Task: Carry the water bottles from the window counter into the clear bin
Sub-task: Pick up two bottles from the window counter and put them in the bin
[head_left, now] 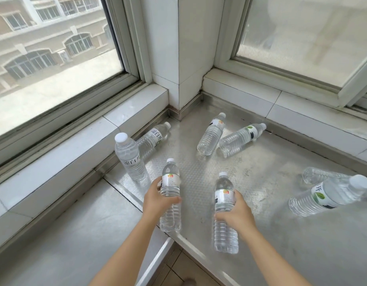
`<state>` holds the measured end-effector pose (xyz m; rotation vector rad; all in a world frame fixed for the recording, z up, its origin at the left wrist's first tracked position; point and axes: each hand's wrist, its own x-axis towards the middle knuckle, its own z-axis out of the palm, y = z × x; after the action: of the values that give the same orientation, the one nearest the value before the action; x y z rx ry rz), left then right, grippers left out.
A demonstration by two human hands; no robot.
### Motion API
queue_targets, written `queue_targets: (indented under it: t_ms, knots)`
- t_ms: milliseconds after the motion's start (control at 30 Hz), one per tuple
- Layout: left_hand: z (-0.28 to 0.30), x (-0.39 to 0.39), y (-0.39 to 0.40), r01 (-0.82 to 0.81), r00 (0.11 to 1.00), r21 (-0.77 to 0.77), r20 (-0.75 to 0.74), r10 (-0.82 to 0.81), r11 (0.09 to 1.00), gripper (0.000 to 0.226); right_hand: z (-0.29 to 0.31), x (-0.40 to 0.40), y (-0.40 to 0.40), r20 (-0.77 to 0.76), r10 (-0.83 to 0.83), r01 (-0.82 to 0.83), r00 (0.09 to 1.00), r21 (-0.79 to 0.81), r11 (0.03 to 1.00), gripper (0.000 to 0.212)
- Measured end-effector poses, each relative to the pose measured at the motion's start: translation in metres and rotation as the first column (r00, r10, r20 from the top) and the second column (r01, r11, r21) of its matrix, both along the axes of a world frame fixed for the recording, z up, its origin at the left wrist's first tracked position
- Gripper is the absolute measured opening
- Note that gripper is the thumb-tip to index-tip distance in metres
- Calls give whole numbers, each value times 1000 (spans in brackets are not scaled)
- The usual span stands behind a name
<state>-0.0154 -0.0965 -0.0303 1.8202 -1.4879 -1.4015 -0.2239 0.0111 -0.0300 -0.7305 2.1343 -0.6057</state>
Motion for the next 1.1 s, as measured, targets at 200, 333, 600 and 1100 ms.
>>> queue_targets:
  t_ms: [200,333,600,1100]
  knots:
    - [9,0,7,-68,981,-1,-182,66,998,87,15,-2,5,92,-1,10,996,-97,995,84]
    - [27,-1,15,-78,958,-61,-279,58,995,91,34,-3,12,136,-2,32,991,-219,975,86]
    - [92,-2,57,-125,934,-245,-357,30,961,95,83,-6,30,77,115,-70,990,-437,897,103]
    - [182,53,230,-438,888,-499,-370,274,748,97,181,47,110,46,488,-312,871,-716,625,101]
